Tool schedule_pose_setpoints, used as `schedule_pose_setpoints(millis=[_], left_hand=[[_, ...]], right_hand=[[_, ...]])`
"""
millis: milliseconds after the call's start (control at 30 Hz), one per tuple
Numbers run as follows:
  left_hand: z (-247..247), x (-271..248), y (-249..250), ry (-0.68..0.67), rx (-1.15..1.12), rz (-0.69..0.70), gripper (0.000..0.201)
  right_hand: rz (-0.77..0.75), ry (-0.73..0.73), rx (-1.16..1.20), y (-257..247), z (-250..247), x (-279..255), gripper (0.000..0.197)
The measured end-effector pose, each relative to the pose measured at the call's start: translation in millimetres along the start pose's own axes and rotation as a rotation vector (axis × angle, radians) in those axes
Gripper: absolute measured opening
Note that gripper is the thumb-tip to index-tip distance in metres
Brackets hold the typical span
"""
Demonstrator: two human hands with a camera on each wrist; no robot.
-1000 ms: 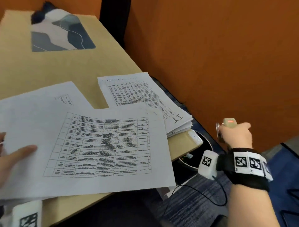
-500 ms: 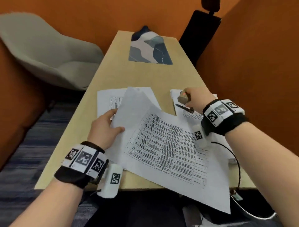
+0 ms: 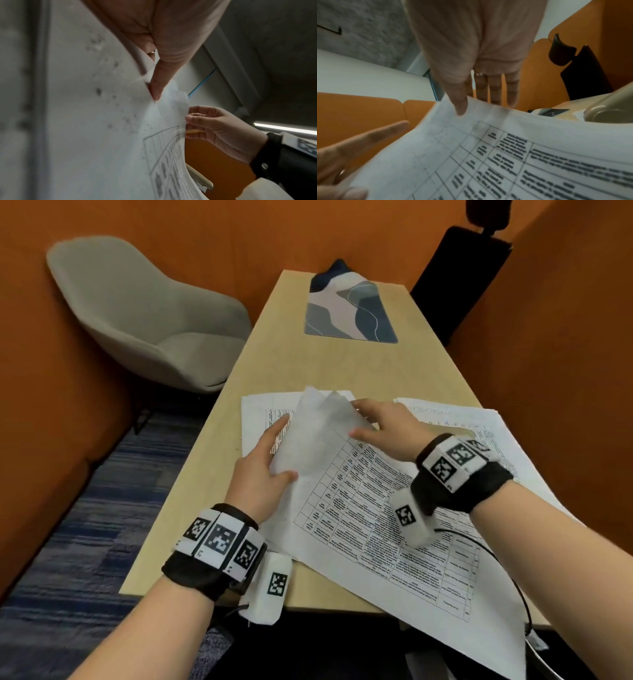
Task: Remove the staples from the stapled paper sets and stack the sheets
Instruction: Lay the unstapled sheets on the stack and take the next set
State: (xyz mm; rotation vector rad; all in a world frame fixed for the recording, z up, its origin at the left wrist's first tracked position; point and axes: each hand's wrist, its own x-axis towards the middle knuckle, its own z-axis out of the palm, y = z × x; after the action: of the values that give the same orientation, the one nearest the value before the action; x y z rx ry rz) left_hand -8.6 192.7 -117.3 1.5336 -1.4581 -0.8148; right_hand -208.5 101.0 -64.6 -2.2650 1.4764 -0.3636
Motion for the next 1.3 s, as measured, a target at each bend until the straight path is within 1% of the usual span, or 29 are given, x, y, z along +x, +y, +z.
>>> schedule_pose_setpoints(millis=[67,100,133,167,233,300,433,500,567,633,700,733,767,800,833,867,900,933,967,1033,1067,1100,1133,1167,1200,1233,1267,1300], left_hand=[[-1.3,-1.9,0.6,0.01,0.003,0.061,0.086],[-1.3,-2.7,0.2,0.012,0.008,0.094,0.085],[-1.3,-3.3,-0.1,0.009,0.015,0.118,0.083],[-1.1,-3.0,-0.6,0.004,0.023,0.142,0.08],[-1.6,-2.2,-0.5,-0.004,0.037,0.162,0.069],[-3.1,-1.2,-0.3,0.008,0.023,0.151,0.061],[-2.8,-2.1,3.2,0.022,0.008,0.127,0.06],[-1.2,-1.9,4.2,0.004,0.028,0.129,0.056],[1.1,-1.6,6.2,-0.031,0.071,0.135,0.047],[3.0,-1.3,8.7,-0.038,0.118,0.155,0.035],[2.6,-0.9,10.2,-0.001,0.13,0.167,0.026],[1.0,-0.6,10.3,0.026,0.124,0.167,0.023],[-1.2,0.3,10.3,0.055,0.109,0.167,0.02],[-4.1,0.6,11.8,0.081,0.091,0.175,0.017],[-7.3,1.1,13.7,0.105,0.077,0.194,0.016],[-10.5,2.1,16.3,0.122,0.06,0.212,0.015],[-14.8,3.8,18.2,0.142,0.041,0.225,0.015],[-19.9,5.4,22.2,0.177,0.018,0.231,0.016],[-25.9,8.3,25.7,0.245,-0.024,0.226,0.02],[-37.8,17.0,30.9,0.439,-0.179,0.2,0.041],[-42.3,22.3,33.8,0.504,-0.275,0.166,0.053],[-45.1,27.5,39.1,0.506,-0.372,0.121,0.063],[-45.4,32.2,47.2,0.44,-0.485,0.07,0.066],[-43.4,36.4,56.0,0.323,-0.597,0.04,0.061],[-40.7,40.0,65.9,0.203,-0.665,0.054,0.051],[-38.0,43.3,75.0,0.138,-0.652,0.109,0.039],[-36.3,46.0,84.7,0.13,-0.604,0.172,0.03],[-36.4,49.3,91.7,0.149,-0.569,0.218,0.027]], right_hand=[[-0.043,0.211,0.044,-4.0,3.1,-6.1,0.025],[-0.079,0.298,0.07,-3.5,3.9,-7.5,0.015],[-0.112,0.361,0.11,-1.8,4.7,-8.0,0.009],[-0.133,0.399,0.156,0.3,5.5,-7.9,0.007],[-0.139,0.413,0.239,2.9,7.2,-9.4,0.006],[-0.127,0.408,0.344,4.3,7.7,-10.9,0.006],[-0.14,0.429,0.495,5.6,5.5,-11.5,0.017],[-0.177,0.379,0.538,1.9,3.6,-11.5,0.024],[-0.212,0.277,0.645,-4.4,2.7,-9.9,0.03],[-0.222,0.215,0.709,-9.6,1.0,-5.7,0.028],[-0.22,0.211,0.682,-15.4,-1.7,-3.9,0.025],[-0.2,0.213,0.634,-15.2,-4.5,-3.2,0.03],[-0.16,0.192,0.579,-11.6,-8.5,-2.2,0.045],[-0.104,0.133,0.505,-8.5,-14.2,-2.6,0.061],[-0.049,0.04,0.412,-8.0,-20.1,-4.5,0.066],[-0.008,-0.059,0.308,-7.1,-27.2,-6.1,0.055],[0.016,-0.131,0.225,-7.5,-36.3,-8.4,0.033],[0.019,-0.148,0.206,-10.8,-46.3,-11.8,0.015],[-0.006,-0.12,0.225,-13.6,-57.9,-15.4,0.013],[-0.059,0.031,0.368,-17.8,-80.5,-22.1,0.011],[-0.089,0.118,0.489,-19.4,-92.1,-26.5,0.007],[-0.119,0.187,0.619,-20.8,-102.4,-30.2,0.004],[-0.148,0.248,0.732,-21.8,-108.9,-32.5,0.003],[-0.175,0.293,0.811,-22.2,-112.0,-33.5,0.008],[-0.191,0.333,0.865,-22.9,-110.8,-32.6,0.012],[-0.202,0.362,0.918,-24.5,-107.3,-32.2,0.012],[-0.208,0.391,0.96,-27.6,-101.7,-32.3,0.008],[-0.215,0.421,1.012,-29.5,-95.8,-30.7,0.017]])
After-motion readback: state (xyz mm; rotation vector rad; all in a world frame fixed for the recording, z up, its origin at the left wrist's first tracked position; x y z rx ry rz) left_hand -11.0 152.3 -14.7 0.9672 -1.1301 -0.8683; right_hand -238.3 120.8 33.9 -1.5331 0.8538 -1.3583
